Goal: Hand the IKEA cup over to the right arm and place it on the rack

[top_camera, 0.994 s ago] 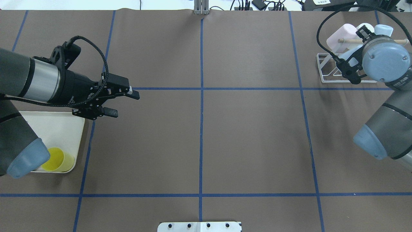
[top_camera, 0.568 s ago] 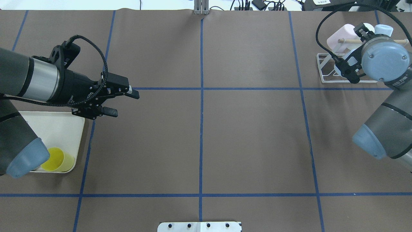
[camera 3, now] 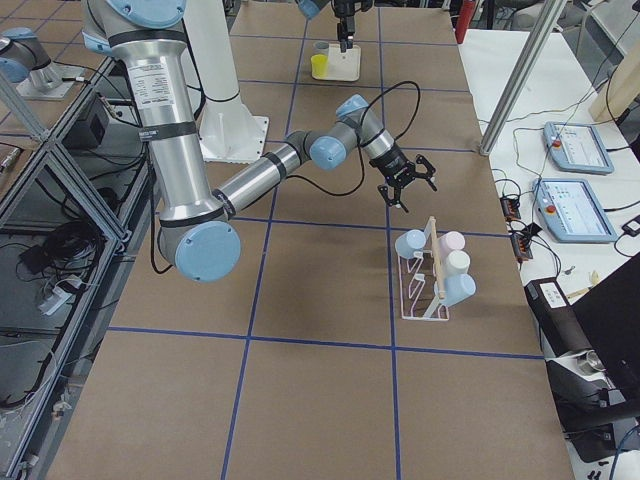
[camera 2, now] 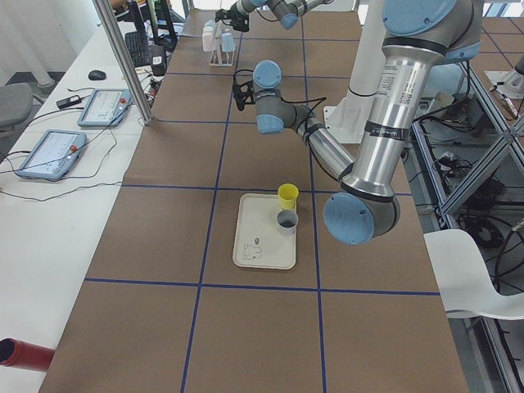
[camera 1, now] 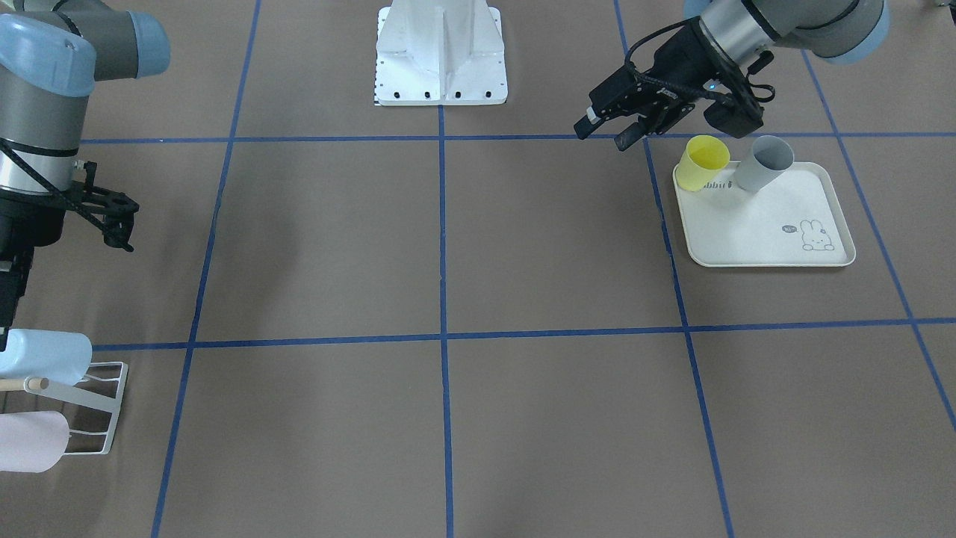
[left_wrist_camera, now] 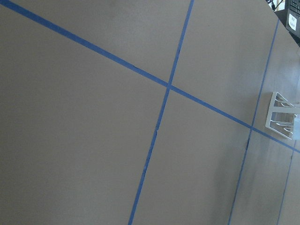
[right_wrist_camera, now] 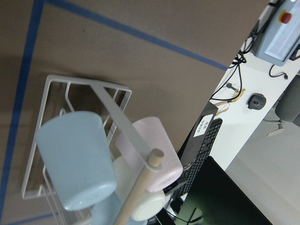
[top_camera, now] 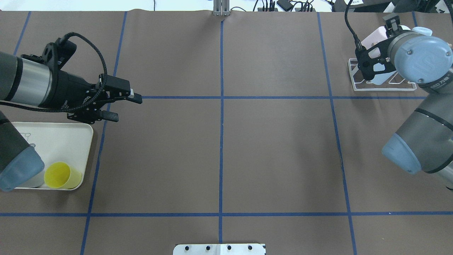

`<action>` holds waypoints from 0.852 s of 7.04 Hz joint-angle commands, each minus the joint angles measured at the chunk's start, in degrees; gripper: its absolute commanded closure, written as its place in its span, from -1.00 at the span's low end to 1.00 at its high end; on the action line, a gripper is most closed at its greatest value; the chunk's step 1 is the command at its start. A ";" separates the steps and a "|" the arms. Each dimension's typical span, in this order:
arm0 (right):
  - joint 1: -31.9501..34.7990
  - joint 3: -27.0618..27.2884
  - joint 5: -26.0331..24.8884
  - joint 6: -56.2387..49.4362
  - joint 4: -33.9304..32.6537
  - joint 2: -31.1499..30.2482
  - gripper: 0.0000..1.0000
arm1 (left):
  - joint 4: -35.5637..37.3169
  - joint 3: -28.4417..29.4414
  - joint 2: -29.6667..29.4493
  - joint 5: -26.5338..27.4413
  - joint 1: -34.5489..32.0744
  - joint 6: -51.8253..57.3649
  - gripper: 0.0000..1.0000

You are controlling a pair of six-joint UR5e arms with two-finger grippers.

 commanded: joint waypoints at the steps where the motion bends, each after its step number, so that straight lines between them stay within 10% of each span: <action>1: -0.80 3.52 7.05 23.90 0.59 -0.10 -0.99 | 0.12 -0.04 5.99 0.35 -5.07 17.59 -1.00; 3: -5.97 3.09 8.58 51.41 13.18 -2.73 -0.99 | -0.06 0.05 12.05 0.35 -9.92 36.21 -1.00; 6: -8.45 3.00 8.40 57.87 21.41 -6.25 -0.99 | -0.67 -4.07 12.88 0.35 -13.10 39.67 -1.00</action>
